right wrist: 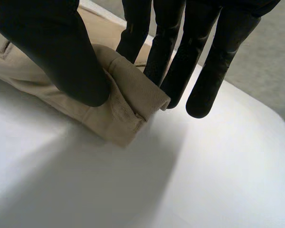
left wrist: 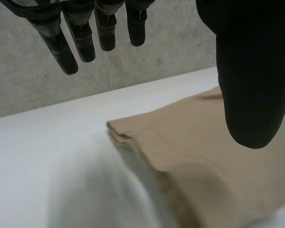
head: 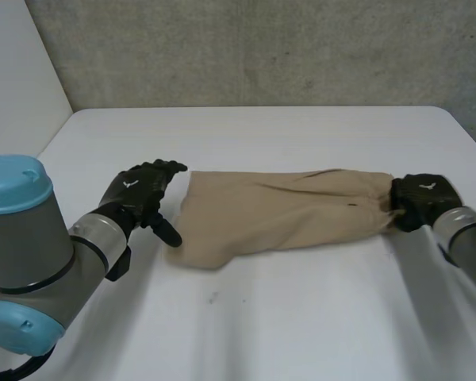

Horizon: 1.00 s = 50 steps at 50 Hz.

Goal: Fold the shorts.

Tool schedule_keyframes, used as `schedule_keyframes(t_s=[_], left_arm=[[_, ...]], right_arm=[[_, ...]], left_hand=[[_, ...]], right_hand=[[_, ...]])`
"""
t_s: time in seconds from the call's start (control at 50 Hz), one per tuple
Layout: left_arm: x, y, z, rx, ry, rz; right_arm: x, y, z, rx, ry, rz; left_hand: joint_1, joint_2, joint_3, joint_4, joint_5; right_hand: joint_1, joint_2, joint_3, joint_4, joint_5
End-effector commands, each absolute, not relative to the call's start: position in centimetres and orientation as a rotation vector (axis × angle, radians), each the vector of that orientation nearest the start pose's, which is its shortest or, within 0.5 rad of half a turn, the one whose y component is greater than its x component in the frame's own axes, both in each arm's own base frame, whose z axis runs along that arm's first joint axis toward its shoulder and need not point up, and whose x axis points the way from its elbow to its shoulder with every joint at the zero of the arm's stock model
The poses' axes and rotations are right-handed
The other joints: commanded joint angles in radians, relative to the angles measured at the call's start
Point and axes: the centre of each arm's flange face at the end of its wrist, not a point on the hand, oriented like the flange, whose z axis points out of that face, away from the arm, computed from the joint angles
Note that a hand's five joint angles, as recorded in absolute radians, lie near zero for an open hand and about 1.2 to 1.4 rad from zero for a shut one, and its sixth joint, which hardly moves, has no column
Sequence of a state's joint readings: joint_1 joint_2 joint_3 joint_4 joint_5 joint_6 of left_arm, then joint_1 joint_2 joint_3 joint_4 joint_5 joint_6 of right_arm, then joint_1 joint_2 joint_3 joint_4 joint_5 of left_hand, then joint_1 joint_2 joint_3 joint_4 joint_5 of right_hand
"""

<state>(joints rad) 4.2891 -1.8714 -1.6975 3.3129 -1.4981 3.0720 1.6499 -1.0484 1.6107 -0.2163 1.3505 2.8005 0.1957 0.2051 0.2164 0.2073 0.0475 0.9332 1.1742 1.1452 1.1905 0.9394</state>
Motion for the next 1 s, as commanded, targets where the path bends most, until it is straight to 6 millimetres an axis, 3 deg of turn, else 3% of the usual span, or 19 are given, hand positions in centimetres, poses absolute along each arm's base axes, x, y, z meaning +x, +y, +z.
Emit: schedule_keyframes(t_s=[0.02, 0.08, 0.12, 0.24, 0.3, 0.32, 0.36, 0.4, 0.48, 0.54, 0.56, 0.62, 0.64, 0.7, 0.78, 0.8, 0.84, 0.9, 1.0], left_arm=[[-25.6, -24.3, 20.4, 0.552, 2.715, -2.129], [-25.5, -24.3, 20.5, 0.55, 2.713, -2.131], [-25.5, -24.4, 20.6, 0.545, 2.709, -2.135], [-25.6, -24.3, 20.9, 0.552, 2.697, -2.154], [-25.7, -24.1, 21.4, 0.557, 2.683, -2.18], [-25.7, -24.0, 21.7, 0.558, 2.676, -2.191], [-25.7, -24.0, 22.2, 0.559, 2.662, -2.214], [-25.7, -24.0, 22.4, 0.554, 2.654, -2.228], [-25.7, -24.0, 23.1, 0.553, 2.631, -2.259], [-25.7, -24.3, 23.6, 0.547, 2.614, -2.28], [-25.8, -24.3, 23.7, 0.548, 2.61, -2.287], [-25.9, -24.7, 24.3, 0.542, 2.588, -2.315], [-26.0, -24.8, 24.4, 0.539, 2.585, -2.322], [-26.3, -25.4, 25.3, 0.539, 2.552, -2.368], [-27.0, -26.6, 26.3, 0.534, 2.512, -2.42], [-27.1, -27.0, 26.3, 0.53, 2.509, -2.422], [-27.6, -28.0, 26.2, 0.511, 2.502, -2.423], [-29.2, -28.3, 25.8, 0.514, 2.514, -2.42], [-32.8, -27.4, 23.6, 0.577, 2.576, -2.35]], right_arm=[[12.3, -35.3, 16.6, -0.885, 2.616, -1.834], [11.6, -35.8, 17.6, -1.007, 2.637, -1.891], [12.6, -35.9, 18.6, -1.156, 2.592, -1.943], [20.1, -34.3, 21.5, -1.389, 2.27, -2.069], [24.4, -32.2, 22.4, -1.507, 2.078, -2.078], [26.9, -30.5, 22.5, -1.578, 1.962, -2.069], [29.5, -28.5, 22.4, -1.658, 1.838, -2.053], [33.0, -25.3, 20.6, -1.805, 1.671, -1.961], [36.5, -20.4, 17.0, -1.996, 1.44, -1.771], [37.0, -18.9, 15.5, -2.02, 1.383, -1.685], [37.1, -18.6, 14.9, -2.01, 1.374, -1.641], [37.1, -18.3, 14.9, -1.974, 1.371, -1.616], [37.2, -18.4, 15.4, -1.928, 1.388, -1.618], [37.2, -18.8, 16.8, -1.816, 1.433, -1.629], [35.5, -21.5, 21.6, -1.468, 1.571, -1.695], [34.5, -22.9, 23.3, -1.299, 1.624, -1.712], [33.6, -24.0, 24.6, -1.146, 1.664, -1.714], [32.7, -25.5, 25.2, -0.926, 1.724, -1.671], [32.1, -27.4, 24.0, -0.838, 1.814, -1.649]], left_hand=[[-0.017, -0.027, -0.038, -0.029, -0.044], [-0.017, -0.027, -0.038, -0.029, -0.044], [-0.017, -0.027, -0.038, -0.029, -0.044], [-0.015, -0.024, -0.035, -0.026, -0.041], [-0.012, -0.021, -0.032, -0.023, -0.038], [-0.015, -0.024, -0.035, -0.026, -0.041], [-0.015, -0.024, -0.035, -0.026, -0.041], [-0.015, -0.024, -0.035, -0.026, -0.041], [-0.006, -0.015, -0.026, -0.017, -0.032], [-0.003, -0.012, -0.023, -0.014, -0.029], [-0.003, -0.012, -0.023, -0.014, -0.029], [0.0, -0.009, -0.02, -0.011, -0.026], [0.0, -0.009, -0.02, -0.011, -0.026], [0.003, -0.006, -0.018, -0.009, -0.023], [0.015, 0.005, -0.006, 0.003, -0.011], [0.015, 0.005, -0.006, 0.003, -0.011], [0.021, 0.011, 0.0, 0.009, -0.006], [0.032, 0.023, 0.012, 0.021, 0.006], [0.032, 0.023, 0.012, 0.021, 0.006]], right_hand=[[0.463, 0.222, 0.251, 0.206, 0.282], [0.463, 0.222, 0.251, 0.206, 0.282], [0.463, 0.222, 0.251, 0.206, 0.282], [0.463, 0.222, 0.251, 0.206, 0.282], [0.463, 0.222, 0.251, 0.206, 0.282], [0.463, 0.222, 0.251, 0.206, 0.282], [0.463, 0.222, 0.251, 0.206, 0.282], [0.463, 0.222, 0.251, 0.206, 0.282], [0.463, 0.222, 0.251, 0.206, 0.282], [0.463, 0.222, 0.251, 0.206, 0.282], [0.365, 0.124, 0.153, 0.108, 0.185], [-0.294, -0.535, -0.506, -0.551, -0.475], [-0.625, -0.866, -0.837, -0.882, -0.805], [-0.663, -0.904, -0.875, -0.92, -0.844], [-0.71, -0.951, -0.922, -0.967, -0.891], [-0.71, -0.951, -0.922, -0.968, -0.891], [-0.71, -0.951, -0.922, -0.968, -0.891], [-0.71, -0.951, -0.922, -0.968, -0.891], [-0.704, -0.945, -0.916, -0.962, -0.885]])
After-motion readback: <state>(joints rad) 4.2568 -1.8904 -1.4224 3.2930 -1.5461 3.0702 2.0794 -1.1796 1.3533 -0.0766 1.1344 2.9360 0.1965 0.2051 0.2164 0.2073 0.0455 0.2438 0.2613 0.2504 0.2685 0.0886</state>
